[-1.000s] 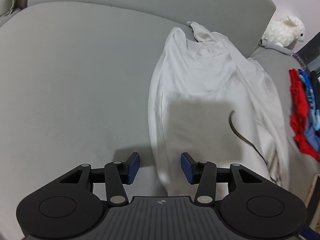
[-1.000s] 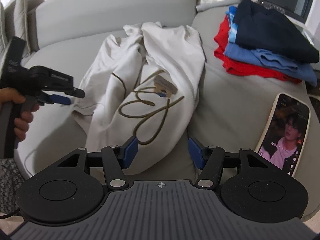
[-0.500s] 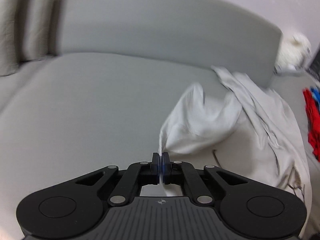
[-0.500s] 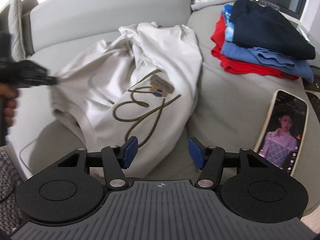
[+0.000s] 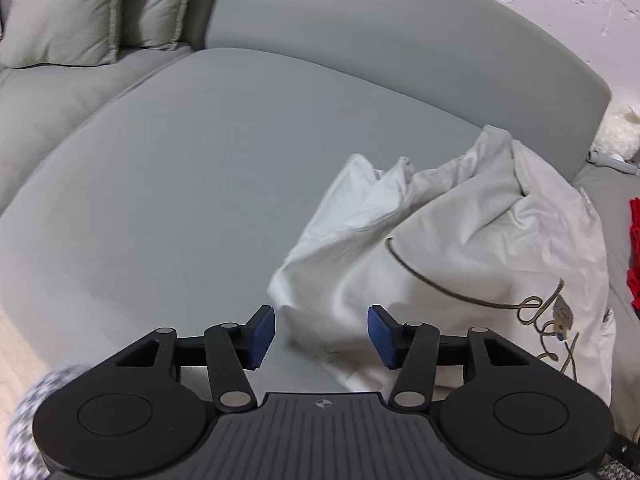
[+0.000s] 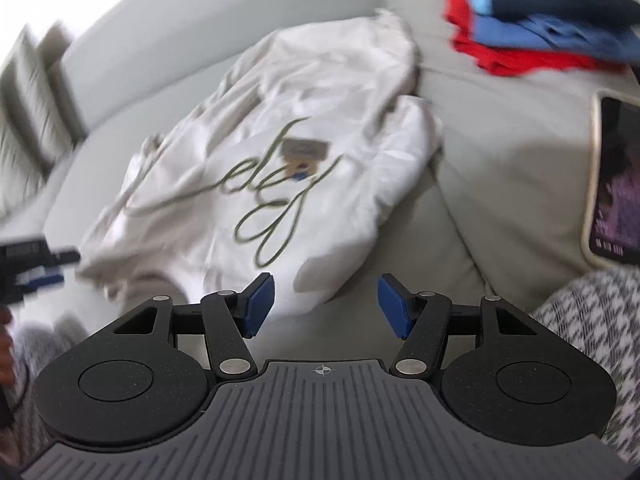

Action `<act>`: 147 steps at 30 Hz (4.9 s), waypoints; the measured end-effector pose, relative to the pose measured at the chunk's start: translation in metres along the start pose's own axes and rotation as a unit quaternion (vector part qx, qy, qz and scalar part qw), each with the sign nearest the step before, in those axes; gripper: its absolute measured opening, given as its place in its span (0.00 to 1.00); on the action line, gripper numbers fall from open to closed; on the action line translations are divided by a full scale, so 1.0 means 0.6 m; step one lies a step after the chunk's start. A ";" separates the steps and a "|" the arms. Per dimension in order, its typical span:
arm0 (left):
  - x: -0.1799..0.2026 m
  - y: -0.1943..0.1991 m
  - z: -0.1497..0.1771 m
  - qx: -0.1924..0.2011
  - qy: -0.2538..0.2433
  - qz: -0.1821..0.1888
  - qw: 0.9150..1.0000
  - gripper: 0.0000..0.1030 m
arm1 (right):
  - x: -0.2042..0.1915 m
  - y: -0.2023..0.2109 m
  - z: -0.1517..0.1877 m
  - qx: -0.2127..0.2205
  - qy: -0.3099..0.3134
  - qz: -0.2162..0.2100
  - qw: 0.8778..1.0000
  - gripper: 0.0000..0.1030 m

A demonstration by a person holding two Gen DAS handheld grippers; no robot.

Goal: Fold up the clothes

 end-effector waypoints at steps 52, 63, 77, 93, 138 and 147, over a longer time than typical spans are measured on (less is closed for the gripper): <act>0.037 -0.082 0.001 -0.037 0.000 0.051 0.998 0.02 | 0.028 -0.021 0.022 0.009 -0.087 0.014 0.996 0.03; 0.077 0.279 -0.169 0.241 -0.001 0.139 0.960 0.02 | -0.048 0.230 -0.175 0.213 -0.043 -0.066 0.974 0.03; 0.151 0.448 -0.440 0.381 -0.060 0.103 0.917 0.03 | -0.223 0.430 -0.441 0.421 0.051 -0.158 0.892 0.03; 0.112 0.293 -0.411 0.295 -0.096 0.057 0.949 0.03 | -0.257 0.279 -0.540 0.403 0.137 -0.098 0.900 0.03; 0.109 0.333 -0.176 0.040 -0.070 0.186 0.979 0.31 | -0.179 0.343 -0.349 0.273 0.146 -0.107 0.945 0.03; 0.177 0.175 0.088 -0.173 -0.067 0.185 0.965 0.36 | 0.040 0.105 -0.240 0.114 0.140 0.066 0.981 0.03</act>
Point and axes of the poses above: each gripper's, at about its wrist camera, not at the fingertips, and y roughly against the way its jaws point, x to its right, z to its underside, the point moved 7 cm from there along -y, roughly the way its jaws point, and after that the axes turned 9 degrees about x, right-handed, at the moved point
